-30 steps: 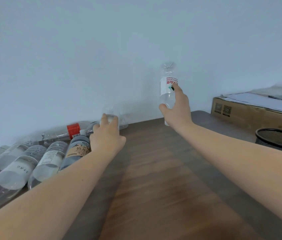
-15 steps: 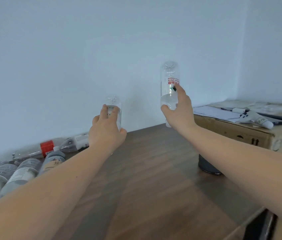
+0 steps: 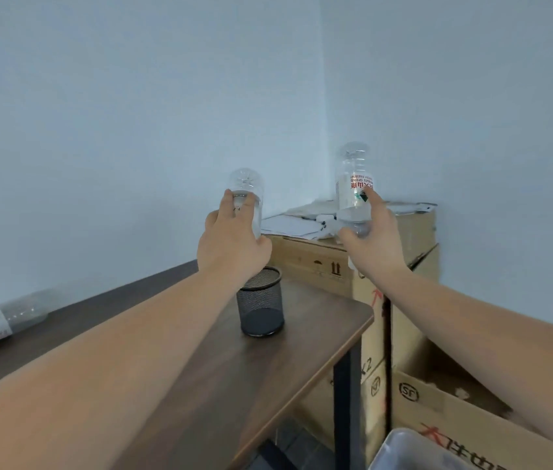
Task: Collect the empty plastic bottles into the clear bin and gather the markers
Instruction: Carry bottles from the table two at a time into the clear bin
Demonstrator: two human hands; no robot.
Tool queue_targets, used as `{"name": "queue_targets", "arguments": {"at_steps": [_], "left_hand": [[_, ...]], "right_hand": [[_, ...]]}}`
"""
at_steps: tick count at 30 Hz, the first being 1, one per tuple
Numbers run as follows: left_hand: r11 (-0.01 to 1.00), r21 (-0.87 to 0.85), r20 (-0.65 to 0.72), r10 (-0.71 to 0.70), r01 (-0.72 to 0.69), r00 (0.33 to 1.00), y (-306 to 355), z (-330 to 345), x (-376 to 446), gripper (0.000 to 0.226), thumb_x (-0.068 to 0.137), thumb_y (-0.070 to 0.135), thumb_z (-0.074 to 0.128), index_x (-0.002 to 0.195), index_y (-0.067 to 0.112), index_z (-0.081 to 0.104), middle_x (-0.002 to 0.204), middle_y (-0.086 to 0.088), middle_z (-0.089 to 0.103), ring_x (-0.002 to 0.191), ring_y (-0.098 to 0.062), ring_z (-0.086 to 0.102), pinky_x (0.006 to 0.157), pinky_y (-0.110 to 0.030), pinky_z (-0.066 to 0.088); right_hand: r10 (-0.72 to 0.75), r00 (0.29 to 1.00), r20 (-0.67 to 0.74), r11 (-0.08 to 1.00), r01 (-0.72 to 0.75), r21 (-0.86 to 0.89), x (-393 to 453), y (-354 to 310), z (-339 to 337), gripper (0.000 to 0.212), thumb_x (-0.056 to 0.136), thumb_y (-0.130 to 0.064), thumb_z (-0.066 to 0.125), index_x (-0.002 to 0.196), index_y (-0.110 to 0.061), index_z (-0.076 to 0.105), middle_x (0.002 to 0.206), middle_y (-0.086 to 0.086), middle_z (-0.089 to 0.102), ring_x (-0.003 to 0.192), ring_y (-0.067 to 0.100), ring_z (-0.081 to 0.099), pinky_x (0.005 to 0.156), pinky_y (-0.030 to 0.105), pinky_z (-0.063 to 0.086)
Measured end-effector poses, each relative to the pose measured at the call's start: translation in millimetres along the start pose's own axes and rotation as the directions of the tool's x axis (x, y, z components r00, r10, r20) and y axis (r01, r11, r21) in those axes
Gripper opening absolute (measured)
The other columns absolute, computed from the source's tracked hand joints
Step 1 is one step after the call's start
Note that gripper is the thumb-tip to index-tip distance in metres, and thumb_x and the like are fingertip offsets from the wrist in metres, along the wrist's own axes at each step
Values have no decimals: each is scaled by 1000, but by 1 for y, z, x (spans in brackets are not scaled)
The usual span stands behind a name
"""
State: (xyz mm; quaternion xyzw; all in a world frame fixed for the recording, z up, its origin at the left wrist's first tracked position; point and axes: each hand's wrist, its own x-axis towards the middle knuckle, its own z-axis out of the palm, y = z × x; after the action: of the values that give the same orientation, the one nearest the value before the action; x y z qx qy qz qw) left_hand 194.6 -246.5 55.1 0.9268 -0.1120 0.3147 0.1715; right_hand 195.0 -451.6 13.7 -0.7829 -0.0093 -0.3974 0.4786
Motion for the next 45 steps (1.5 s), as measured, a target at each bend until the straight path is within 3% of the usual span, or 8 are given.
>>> {"name": "queue_targets", "arguments": {"at_steps": [3, 7, 11, 19, 27, 32, 39, 45], "left_hand": [[996, -39, 34, 86, -85, 996, 47, 31, 1, 63, 87, 26, 51, 145, 32, 26, 159, -1, 10, 135, -29, 25, 93, -42, 41], [983, -83, 111, 170, -162, 979, 106, 77, -6, 64, 88, 28, 51, 146, 31, 24, 159, -1, 8, 136, -30, 25, 88, -39, 42], [972, -122, 207, 221, -199, 953, 156, 127, -21, 67, 88, 31, 52, 147, 32, 22, 160, 0, 7, 138, -31, 23, 90, -39, 42], [958, -162, 383, 282, -237, 880, 215, 216, -61, 68, 87, 32, 54, 147, 30, 23, 158, -1, 10, 134, -30, 26, 90, -40, 41], [959, -156, 493, 283, -236, 823, 224, 297, -90, 66, 87, 32, 54, 146, 31, 24, 157, -1, 14, 128, -28, 32, 82, -36, 38], [965, -127, 585, 259, -228, 769, 217, 340, -113, 66, 89, 32, 54, 147, 30, 22, 158, -3, 12, 129, -30, 32, 90, -40, 42], [969, -78, 673, 224, -233, 705, 191, 390, -147, 69, 86, 34, 55, 147, 31, 24, 158, -2, 12, 128, -30, 35, 95, -42, 42], [970, -86, 729, 216, -226, 649, 167, 413, -168, 68, 87, 33, 56, 148, 29, 24, 157, -3, 13, 132, -30, 28, 91, -42, 43]], "right_hand": [[84, 996, -40, 992, -87, -86, -7, 34, -46, 76, 83, -24, 58, 149, -34, 20, 142, 4, 36, 123, 20, 44, 96, 35, 43], [155, 987, -38, 974, -159, -159, -25, 84, -95, 74, 87, -21, 59, 149, -33, 20, 144, 4, 33, 97, 14, 54, 87, 31, 45], [246, 968, -54, 939, -252, -236, -41, 133, -131, 74, 86, -17, 60, 149, -29, 22, 146, 5, 32, 124, 21, 44, 93, 29, 39], [387, 920, -65, 869, -387, -309, -79, 224, -178, 75, 88, -20, 63, 149, -31, 22, 150, 2, 30, 133, 21, 37, 95, 29, 41], [536, 844, -40, 762, -503, -408, -117, 307, -189, 75, 89, -22, 64, 149, -28, 21, 148, 4, 31, 130, 22, 40, 98, 34, 43], [663, 749, 6, 666, -586, -462, -159, 359, -176, 68, 91, -28, 60, 148, -30, 22, 147, 2, 32, 128, 23, 42, 99, 38, 48], [767, 612, 190, 574, -524, -630, -221, 409, -164, 72, 91, -28, 56, 149, -33, 14, 150, 3, 23, 116, 26, 51, 84, 35, 54], [767, 558, 316, 586, -409, -700, -253, 435, -155, 77, 90, -26, 57, 149, -39, 9, 158, 2, 15, 125, 28, 47, 82, 31, 49]]}}
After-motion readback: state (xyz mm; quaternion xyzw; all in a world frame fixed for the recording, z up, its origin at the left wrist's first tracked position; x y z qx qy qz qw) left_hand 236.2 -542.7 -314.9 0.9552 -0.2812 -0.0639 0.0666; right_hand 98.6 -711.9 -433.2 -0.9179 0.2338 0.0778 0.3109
